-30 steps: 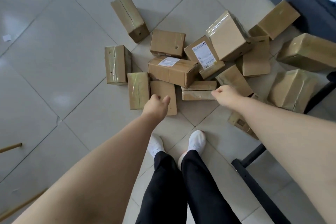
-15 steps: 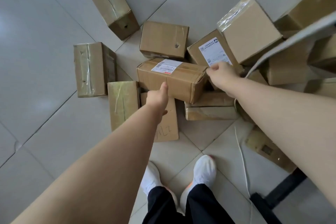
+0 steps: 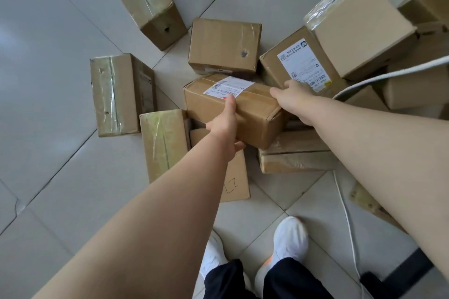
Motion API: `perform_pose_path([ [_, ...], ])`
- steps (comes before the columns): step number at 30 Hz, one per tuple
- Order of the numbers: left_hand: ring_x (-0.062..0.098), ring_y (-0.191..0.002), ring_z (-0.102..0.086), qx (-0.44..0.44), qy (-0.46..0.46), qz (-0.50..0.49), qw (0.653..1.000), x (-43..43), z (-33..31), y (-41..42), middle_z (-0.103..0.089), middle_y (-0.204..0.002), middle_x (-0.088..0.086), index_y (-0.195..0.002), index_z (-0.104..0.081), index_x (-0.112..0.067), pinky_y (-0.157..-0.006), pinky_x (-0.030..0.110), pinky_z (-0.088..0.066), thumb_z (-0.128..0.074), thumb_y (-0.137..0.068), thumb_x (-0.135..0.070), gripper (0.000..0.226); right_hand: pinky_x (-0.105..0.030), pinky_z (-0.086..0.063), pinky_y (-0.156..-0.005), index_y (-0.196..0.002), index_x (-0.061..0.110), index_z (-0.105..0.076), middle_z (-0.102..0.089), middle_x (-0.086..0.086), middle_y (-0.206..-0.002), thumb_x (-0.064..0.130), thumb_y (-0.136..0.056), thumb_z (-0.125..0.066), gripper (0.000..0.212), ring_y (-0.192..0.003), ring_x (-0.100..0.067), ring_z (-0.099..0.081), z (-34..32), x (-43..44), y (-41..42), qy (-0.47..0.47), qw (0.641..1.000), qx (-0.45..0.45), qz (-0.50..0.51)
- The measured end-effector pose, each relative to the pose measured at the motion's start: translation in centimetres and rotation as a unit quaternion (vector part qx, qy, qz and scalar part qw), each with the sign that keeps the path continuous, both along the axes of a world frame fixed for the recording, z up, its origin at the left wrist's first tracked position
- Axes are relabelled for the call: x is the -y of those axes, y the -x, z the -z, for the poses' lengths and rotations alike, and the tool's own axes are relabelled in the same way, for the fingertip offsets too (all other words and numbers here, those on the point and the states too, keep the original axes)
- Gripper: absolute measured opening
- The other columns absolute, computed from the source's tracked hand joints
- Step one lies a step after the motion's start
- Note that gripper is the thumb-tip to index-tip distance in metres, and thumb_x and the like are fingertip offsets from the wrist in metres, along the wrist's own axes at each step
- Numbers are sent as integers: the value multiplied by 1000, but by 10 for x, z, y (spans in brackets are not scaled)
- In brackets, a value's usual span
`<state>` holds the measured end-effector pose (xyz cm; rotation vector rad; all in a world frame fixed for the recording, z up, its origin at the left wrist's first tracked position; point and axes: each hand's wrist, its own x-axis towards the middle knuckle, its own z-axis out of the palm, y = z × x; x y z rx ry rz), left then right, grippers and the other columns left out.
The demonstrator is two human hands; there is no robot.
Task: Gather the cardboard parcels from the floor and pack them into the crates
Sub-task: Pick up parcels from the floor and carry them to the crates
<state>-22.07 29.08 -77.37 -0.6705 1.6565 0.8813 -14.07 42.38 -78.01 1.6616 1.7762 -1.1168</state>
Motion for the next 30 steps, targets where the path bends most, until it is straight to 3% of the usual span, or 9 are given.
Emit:
perform_pose_path([
  [2,31,-108,-62,-15,0,-32,999,3,-3,4,-59,-126,9,-144,-30,-24,-89,50,-55,-67,-77,-64,87,-34,-43,-73,-129,14,-54,-53,-11,-130,51,-91,-45,53,-111,-32,-52,-2,5,-2,22,1000,-8,8],
  [3,30,-104,-64,-20,-1,-38,999,6,-5,7,-61,-121,8,-143,-32,-22,-89,51,-55,-68,-78,-60,84,-33,-42,-72,-124,13,-55,-55,-10,-127,53,-90,-47,53,-108,-31,-52,-4,7,-3,35,999,-15,21],
  [8,29,-104,-65,-20,-19,-15,1000,22,-47,17,-63,-120,7,-140,-37,-23,-89,49,-54,-69,-74,-55,79,-35,-42,-83,-142,10,-40,-49,-10,-137,50,-90,-50,67,-121,-32,-48,-39,21,-6,59,994,-33,87],
  [14,30,-105,-63,-39,-26,31,998,39,-129,33,-63,-120,7,-138,-40,-27,-92,50,-52,-66,-63,-56,85,-34,-41,-82,-119,11,-59,-60,-10,-118,32,-96,-43,36,-104,-27,-55,-118,38,7,108,986,-96,83],
  [17,30,-106,-65,-64,-51,57,995,48,-178,44,-66,-116,8,-131,-50,-24,-98,48,-50,-62,-79,-48,58,-32,-44,-78,-120,12,-58,-63,-6,-111,41,-98,-43,38,-95,-22,-58,-165,47,13,160,971,-139,111],
  [20,31,-103,-65,-53,-80,80,992,62,-231,52,-67,-108,9,-106,-59,-26,-100,47,-50,-54,-91,-39,21,-28,-44,-64,-113,15,-58,-64,0,-95,47,-98,-45,38,-83,-15,-60,-215,56,11,178,955,-172,161],
  [24,31,-100,-64,-56,-104,107,987,71,-296,54,-66,-108,9,-104,-60,-25,-98,46,-51,-52,-90,-39,21,-28,-49,-65,-106,24,-61,-67,-2,-95,50,-98,-43,33,-82,-16,-62,-276,67,11,222,934,-207,191],
  [27,32,-102,-65,-72,-124,110,984,68,-345,53,-66,-110,9,-106,-60,-26,-99,50,-50,-51,-90,-38,22,-27,-48,-57,-91,27,-60,-65,-3,-84,51,-98,-43,31,-72,-18,-62,-327,68,13,239,917,-228,223],
  [30,33,-106,-64,-95,-140,103,980,63,-396,51,-67,-110,9,-106,-60,-26,-100,52,-49,-50,-90,-36,21,-28,-49,-59,-98,26,-61,-65,-4,-84,50,-98,-44,30,-72,-20,-62,-376,66,14,234,910,-253,231],
])
